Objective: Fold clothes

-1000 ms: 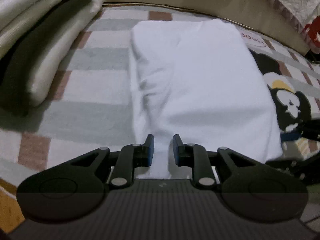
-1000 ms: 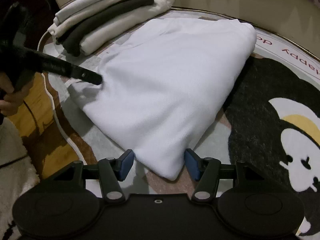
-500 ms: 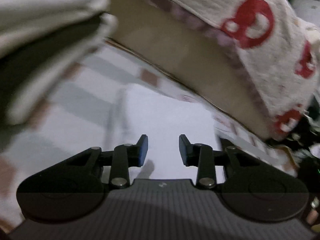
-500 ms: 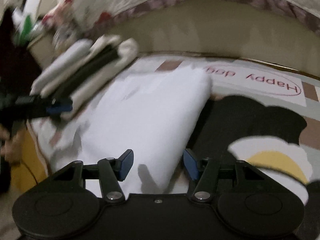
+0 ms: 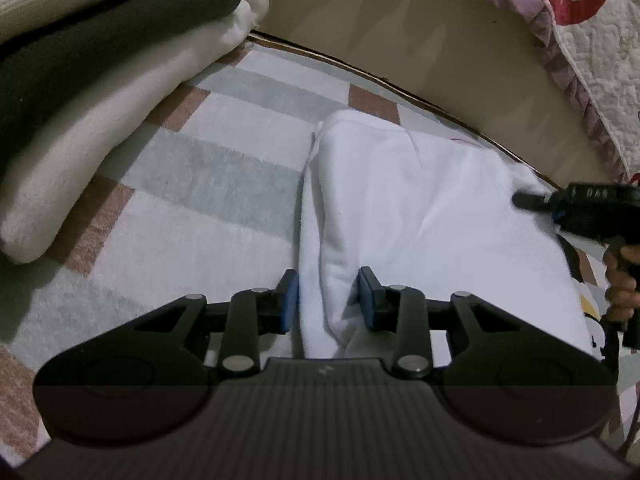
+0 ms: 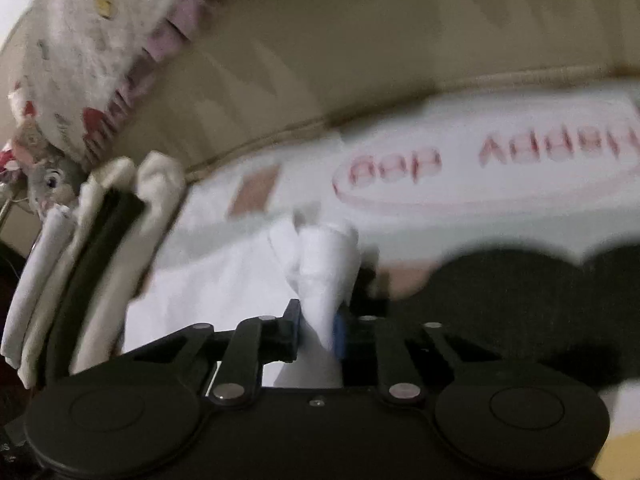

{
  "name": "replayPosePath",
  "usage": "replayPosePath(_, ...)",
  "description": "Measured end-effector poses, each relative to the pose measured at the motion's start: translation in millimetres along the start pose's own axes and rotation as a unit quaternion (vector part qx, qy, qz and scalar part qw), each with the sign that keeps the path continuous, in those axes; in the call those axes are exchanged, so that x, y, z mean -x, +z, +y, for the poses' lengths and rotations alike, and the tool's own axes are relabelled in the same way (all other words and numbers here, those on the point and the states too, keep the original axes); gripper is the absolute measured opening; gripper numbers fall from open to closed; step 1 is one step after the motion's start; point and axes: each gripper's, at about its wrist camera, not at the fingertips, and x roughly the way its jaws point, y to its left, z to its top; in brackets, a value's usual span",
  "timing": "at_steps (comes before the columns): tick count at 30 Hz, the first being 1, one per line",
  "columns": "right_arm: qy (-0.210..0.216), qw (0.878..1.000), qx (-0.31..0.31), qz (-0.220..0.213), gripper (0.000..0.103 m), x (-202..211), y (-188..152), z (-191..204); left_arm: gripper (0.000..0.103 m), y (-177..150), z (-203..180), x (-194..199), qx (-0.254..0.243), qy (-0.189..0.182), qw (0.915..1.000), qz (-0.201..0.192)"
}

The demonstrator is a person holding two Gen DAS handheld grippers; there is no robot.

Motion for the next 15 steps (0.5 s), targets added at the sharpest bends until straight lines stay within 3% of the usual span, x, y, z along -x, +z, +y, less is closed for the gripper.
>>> replayPosePath(3, -0.046, 0.996, 0.073, 0.004, 0.02, -5, 0, 12, 0.038, 3, 2, 0, -0.01, 0.014, 0.9998, -0.007)
replayPosePath(5, -0.07, 0.993, 0.097, 0.002, 0.032, -1, -2, 16, 0.038, 2, 4, 2, -0.004, 0.018, 0.9998, -0.005)
replayPosePath(9, -0.002, 1.0, 0.011, 0.009, 0.043, 26, -11, 3, 0.038, 5, 7, 3, 0.002, 0.016, 0.9999, -0.001)
replayPosePath(11, 0.034, 0.999, -0.021, 0.037, 0.045, 31, -27, -2, 0.038, 5, 9, 4, 0.014, 0.013, 0.9998, 0.003)
replayPosePath(15, 0.051, 0.996, -0.046, 0.063, 0.046, 38, -64, -2, 0.038, 6, 13, 3, 0.031, 0.007, 0.9995, 0.006)
